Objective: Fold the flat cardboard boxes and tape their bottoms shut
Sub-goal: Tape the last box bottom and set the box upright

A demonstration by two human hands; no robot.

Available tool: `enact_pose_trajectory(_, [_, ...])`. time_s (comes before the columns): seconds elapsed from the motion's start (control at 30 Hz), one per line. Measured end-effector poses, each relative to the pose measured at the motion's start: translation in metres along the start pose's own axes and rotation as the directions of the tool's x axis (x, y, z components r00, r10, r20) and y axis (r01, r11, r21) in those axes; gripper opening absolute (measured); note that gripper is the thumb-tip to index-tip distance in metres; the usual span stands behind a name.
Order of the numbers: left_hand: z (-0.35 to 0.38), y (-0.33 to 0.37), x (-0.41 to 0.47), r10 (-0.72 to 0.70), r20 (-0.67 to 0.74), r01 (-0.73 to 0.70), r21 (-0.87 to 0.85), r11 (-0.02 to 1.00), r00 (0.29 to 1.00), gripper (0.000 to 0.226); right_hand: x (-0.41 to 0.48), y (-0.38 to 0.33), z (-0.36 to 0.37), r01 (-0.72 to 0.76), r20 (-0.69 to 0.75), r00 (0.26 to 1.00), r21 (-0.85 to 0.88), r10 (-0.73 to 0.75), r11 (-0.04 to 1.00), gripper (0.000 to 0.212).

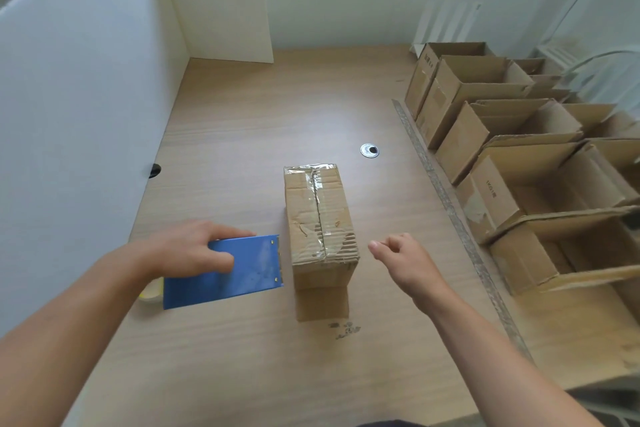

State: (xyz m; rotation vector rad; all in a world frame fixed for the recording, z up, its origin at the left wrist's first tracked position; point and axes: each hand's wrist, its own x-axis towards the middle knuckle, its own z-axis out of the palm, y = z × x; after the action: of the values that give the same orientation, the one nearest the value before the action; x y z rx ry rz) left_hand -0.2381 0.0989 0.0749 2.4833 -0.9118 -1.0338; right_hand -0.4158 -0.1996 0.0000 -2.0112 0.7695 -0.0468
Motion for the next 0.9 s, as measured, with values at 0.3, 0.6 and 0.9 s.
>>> enact_pose_trajectory(0.3, [-0.016,0.007,0.026,-0.084,0.111,0.078,0.053,0.996,0.990,0.053,0.006,0.014,0.012,-0.110,0.014,0.994,0.019,0.109,0.994,0.041])
enact_pose_trajectory(0.6, [-0.004,0.013,0.044,-0.136,0.081,0.132,0.049,0.990,0.987,0.045,0.012,0.020,0.026,-0.260,0.232,0.940,0.017,0.249,0.965,0.030])
enact_pose_trajectory(0.9, [0.002,0.006,0.046,-0.138,0.028,0.136,0.055,0.989,0.990,0.062,0.006,0.014,0.028,-0.037,0.099,0.993,-0.229,0.061,0.973,0.031])
